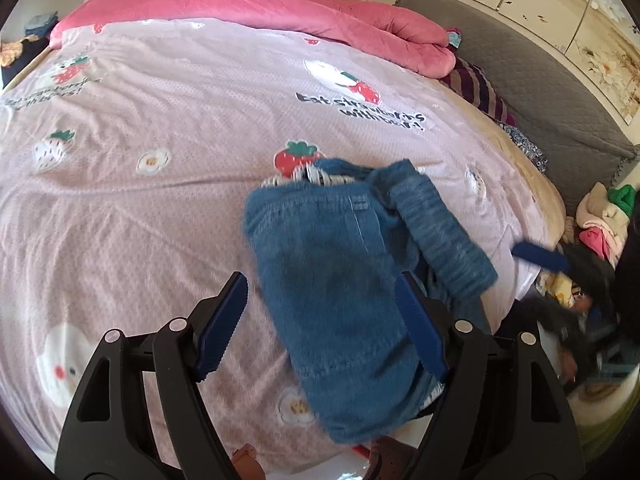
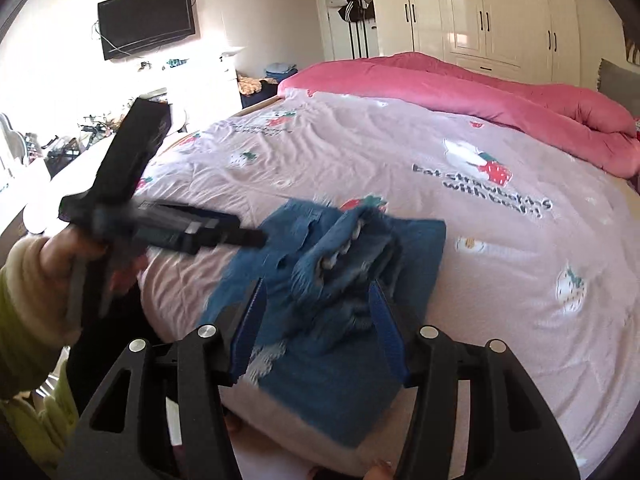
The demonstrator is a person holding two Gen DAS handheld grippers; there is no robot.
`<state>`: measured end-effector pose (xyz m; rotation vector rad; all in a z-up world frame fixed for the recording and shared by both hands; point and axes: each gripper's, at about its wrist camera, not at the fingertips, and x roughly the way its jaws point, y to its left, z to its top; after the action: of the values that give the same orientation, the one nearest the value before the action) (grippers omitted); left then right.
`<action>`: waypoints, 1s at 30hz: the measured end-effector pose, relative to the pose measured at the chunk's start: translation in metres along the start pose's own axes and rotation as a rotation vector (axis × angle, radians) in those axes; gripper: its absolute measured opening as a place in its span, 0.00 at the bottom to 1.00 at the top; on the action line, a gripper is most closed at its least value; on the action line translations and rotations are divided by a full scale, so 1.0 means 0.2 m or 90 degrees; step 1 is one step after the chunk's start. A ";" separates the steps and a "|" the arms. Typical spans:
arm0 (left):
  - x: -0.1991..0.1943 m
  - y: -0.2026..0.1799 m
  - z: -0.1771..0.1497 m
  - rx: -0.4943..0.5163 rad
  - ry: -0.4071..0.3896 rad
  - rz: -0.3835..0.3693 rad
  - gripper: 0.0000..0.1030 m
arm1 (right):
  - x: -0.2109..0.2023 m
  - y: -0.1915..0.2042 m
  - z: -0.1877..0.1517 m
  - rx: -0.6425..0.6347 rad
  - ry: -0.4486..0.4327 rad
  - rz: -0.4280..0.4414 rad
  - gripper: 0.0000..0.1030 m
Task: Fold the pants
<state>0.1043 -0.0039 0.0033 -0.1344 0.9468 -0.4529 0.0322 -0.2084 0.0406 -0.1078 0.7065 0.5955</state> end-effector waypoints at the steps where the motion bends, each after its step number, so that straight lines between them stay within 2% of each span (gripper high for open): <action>1: -0.01 0.00 -0.02 0.001 -0.001 -0.002 0.67 | 0.03 0.00 0.02 0.001 0.009 -0.002 0.51; 4: -0.02 -0.02 -0.09 0.006 0.007 -0.004 0.68 | 0.11 -0.02 0.04 0.009 0.034 0.007 0.48; 5: -0.02 -0.02 -0.11 0.008 0.009 -0.002 0.68 | 0.12 -0.01 0.05 0.003 0.038 0.007 0.41; 6: -0.02 -0.02 -0.12 0.012 0.008 0.005 0.68 | 0.13 0.00 0.05 -0.011 0.037 -0.002 0.39; 9: -0.03 0.01 -0.09 0.009 0.002 0.020 0.68 | 0.11 0.01 0.05 -0.028 0.028 0.011 0.39; 13: 0.01 0.03 -0.03 -0.004 0.004 0.017 0.68 | 0.13 0.04 0.04 -0.089 0.049 0.002 0.36; 15: 0.04 0.04 -0.01 -0.010 0.008 0.022 0.68 | 0.17 0.04 0.03 -0.113 0.071 -0.010 0.20; 16: 0.06 0.04 0.00 -0.013 0.013 0.022 0.68 | 0.18 0.03 0.03 -0.117 0.076 -0.009 0.18; 17: 0.08 0.05 0.01 -0.017 0.018 0.022 0.68 | 0.18 0.03 0.02 -0.118 0.086 0.005 0.08; 21: 0.15 0.05 0.01 -0.024 0.032 0.023 0.68 | 0.15 -0.01 -0.04 -0.102 0.094 0.018 0.07; 26: 0.22 0.06 0.00 -0.030 0.046 0.019 0.73 | 0.13 -0.08 -0.13 -0.054 0.102 0.011 0.07; 28: 0.23 0.05 0.00 -0.030 0.043 0.021 0.74 | 0.09 -0.08 -0.15 -0.039 0.085 0.019 0.10; 29: 0.23 0.05 0.01 -0.031 0.042 0.022 0.74 | 0.06 -0.08 -0.15 -0.035 0.077 0.022 0.14; 30: 0.22 0.05 0.01 -0.032 0.040 0.020 0.74 | 0.00 -0.08 -0.17 -0.028 0.057 0.033 0.26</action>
<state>0.1313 -0.0143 -0.0315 -0.1519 1.0206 -0.4058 0.0218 -0.2303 0.0129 -0.1583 0.7846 0.6588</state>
